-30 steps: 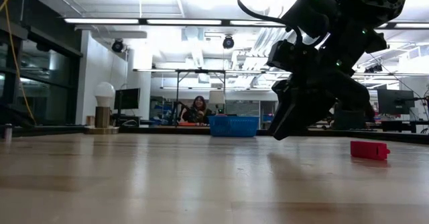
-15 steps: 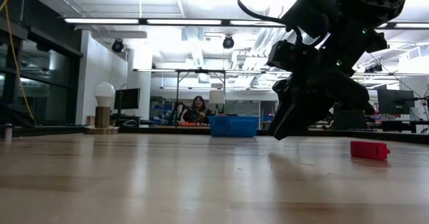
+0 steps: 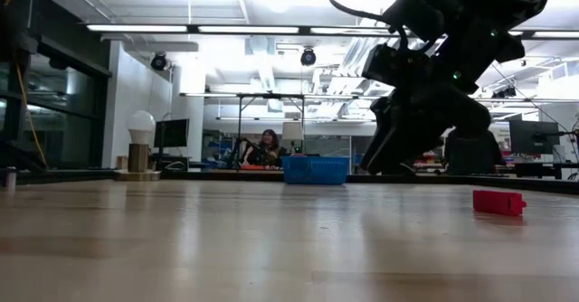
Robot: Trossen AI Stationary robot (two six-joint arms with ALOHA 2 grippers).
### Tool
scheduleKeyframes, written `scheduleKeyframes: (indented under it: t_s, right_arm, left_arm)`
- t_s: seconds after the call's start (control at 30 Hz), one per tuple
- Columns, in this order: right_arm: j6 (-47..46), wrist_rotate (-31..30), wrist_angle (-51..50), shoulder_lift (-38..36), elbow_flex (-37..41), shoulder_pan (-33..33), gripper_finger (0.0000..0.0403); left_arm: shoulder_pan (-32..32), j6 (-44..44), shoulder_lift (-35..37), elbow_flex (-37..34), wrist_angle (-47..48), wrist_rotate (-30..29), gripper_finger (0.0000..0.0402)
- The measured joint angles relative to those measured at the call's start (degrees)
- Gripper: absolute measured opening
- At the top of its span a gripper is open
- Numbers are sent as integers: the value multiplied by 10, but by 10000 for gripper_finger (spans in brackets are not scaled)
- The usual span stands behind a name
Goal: Pick and place Stapler, Stapler remover, tape
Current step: Put the red stapler into the red bin
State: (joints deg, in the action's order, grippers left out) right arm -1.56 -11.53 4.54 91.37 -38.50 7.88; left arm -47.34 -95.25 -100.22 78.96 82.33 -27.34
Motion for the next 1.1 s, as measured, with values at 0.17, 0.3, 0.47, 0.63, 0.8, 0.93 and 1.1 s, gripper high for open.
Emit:
scheduleKeyframes:
  t_s: [0.17,0.3,0.47,0.63,0.8,0.93,1.1]
  right_arm:
    - [0,-4,-15,0,0,0,156]
    - [0,-13,-29,0,0,0,156]
    - [3,-26,-42,0,0,0,156]
    - [9,-27,-48,0,0,0,156]
    - [30,-39,-52,-1,0,-6,156]
    - [31,-46,-59,-9,0,-19,156]
    - [26,-46,-95,-34,0,-38,156]
  left_arm:
    - [50,117,0,0,-16,-88,177]
    - [81,178,0,-1,-31,-111,177]
    - [106,240,0,-32,-106,-134,177]
    - [127,285,3,-92,-213,-133,177]
    - [136,293,37,-172,-301,-136,177]
    - [136,295,96,-258,-392,-158,177]
    - [143,354,164,-374,-586,-174,177]
